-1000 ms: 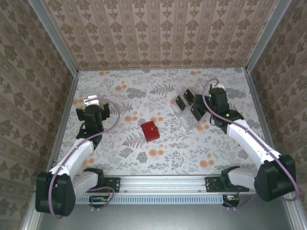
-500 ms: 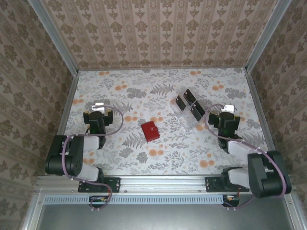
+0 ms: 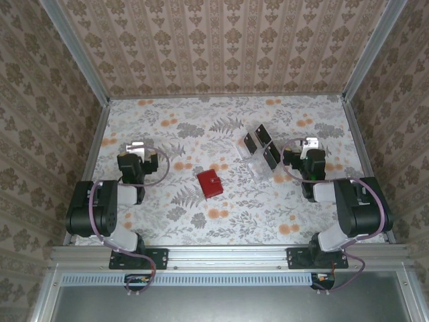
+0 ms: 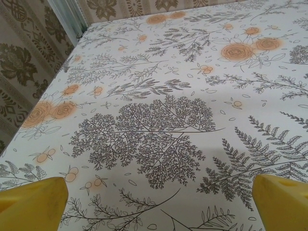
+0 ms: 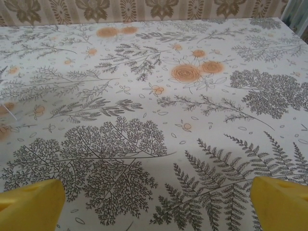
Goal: Put the credit cards into the card holder
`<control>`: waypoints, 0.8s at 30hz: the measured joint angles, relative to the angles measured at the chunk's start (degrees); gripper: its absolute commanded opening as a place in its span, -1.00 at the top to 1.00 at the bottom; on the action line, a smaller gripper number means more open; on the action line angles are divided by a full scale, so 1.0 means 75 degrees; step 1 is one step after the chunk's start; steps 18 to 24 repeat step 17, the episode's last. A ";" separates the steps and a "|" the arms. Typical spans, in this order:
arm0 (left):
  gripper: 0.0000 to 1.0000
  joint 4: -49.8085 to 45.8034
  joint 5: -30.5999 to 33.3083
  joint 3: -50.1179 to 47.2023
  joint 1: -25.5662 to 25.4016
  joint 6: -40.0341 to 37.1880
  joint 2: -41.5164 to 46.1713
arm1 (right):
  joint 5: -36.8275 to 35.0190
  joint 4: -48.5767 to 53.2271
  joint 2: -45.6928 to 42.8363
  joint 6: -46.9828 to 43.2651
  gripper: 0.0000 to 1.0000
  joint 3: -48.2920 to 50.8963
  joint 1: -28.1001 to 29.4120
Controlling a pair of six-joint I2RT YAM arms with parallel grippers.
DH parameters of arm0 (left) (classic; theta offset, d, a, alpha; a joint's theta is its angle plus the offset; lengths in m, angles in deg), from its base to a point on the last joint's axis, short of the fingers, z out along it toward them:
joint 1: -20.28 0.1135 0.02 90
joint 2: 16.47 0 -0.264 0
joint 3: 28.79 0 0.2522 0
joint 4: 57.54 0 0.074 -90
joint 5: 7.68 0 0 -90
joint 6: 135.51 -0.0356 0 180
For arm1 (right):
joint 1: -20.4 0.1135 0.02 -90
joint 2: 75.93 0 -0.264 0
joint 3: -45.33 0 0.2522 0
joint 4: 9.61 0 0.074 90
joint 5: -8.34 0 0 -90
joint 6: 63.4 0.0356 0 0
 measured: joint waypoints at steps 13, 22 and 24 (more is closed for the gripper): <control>-1.00 -0.0006 -0.0195 0.0003 0.0015 0.0029 0.0000 | 0.0128 0.0055 0.0000 0.0000 -1.00 -0.0050 0.0006; -1.00 -0.0009 -0.0248 0.0003 0.0038 0.0055 0.0000 | 0.0175 0.0061 0.0000 0.0000 -1.00 -0.0082 0.0006; -1.00 -0.0009 -0.0248 0.0003 0.0038 0.0055 0.0000 | 0.0175 0.0061 0.0000 0.0000 -1.00 -0.0082 0.0006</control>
